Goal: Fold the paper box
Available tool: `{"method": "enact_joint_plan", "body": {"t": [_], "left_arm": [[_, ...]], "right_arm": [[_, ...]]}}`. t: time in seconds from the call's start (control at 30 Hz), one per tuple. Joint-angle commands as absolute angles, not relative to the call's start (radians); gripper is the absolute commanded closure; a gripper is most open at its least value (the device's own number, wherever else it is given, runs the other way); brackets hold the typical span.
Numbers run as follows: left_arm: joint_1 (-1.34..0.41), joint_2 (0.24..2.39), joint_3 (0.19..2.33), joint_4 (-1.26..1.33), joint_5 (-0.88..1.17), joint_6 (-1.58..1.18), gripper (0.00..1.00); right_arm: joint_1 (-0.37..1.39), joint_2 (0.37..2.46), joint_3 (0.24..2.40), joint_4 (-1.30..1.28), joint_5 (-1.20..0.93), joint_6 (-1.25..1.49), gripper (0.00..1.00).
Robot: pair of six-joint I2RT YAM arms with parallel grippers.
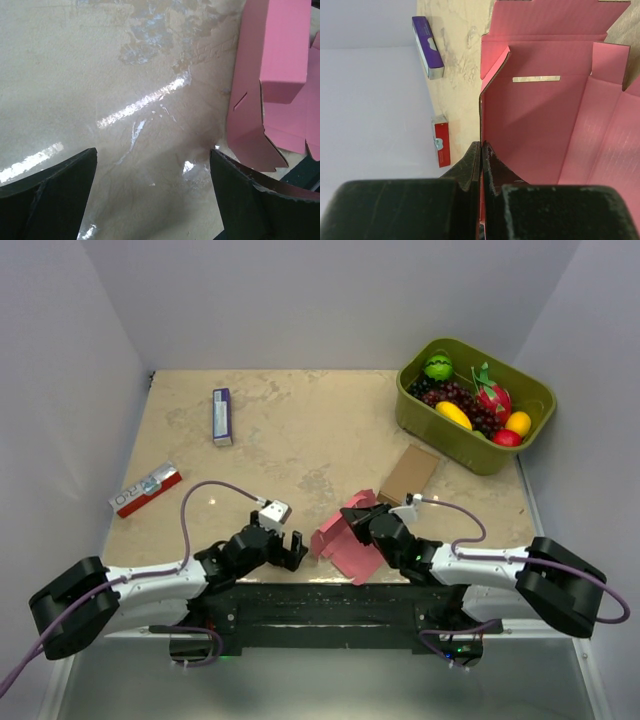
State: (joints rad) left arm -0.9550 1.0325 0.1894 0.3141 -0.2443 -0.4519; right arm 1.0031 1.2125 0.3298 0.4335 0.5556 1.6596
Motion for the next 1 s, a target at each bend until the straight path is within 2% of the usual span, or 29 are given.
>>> {"method": "enact_joint_plan", "body": {"t": [0.0, 0.27, 0.57, 0.97], "left_arm": [[-0.95, 1.06, 0.157, 0.46, -0.132, -0.399, 0.04], [-0.951, 1.144, 0.153, 0.643, 0.017, -0.319, 0.09], [-0.969, 1.255, 0.186, 0.756, 0.04, -0.305, 0.14], [-1.026, 1.336, 0.262, 0.813, 0.038, -0.206, 0.34]], "right_arm": [[1.008, 1.236, 0.341, 0.494, 0.587, 1.667, 1.0], [1.009, 1.272, 0.308, 0.546, 0.584, 1.687, 1.0], [1.008, 1.281, 0.302, 0.549, 0.584, 1.692, 1.0], [1.008, 1.319, 0.302, 0.568, 0.571, 1.698, 1.0]]}}
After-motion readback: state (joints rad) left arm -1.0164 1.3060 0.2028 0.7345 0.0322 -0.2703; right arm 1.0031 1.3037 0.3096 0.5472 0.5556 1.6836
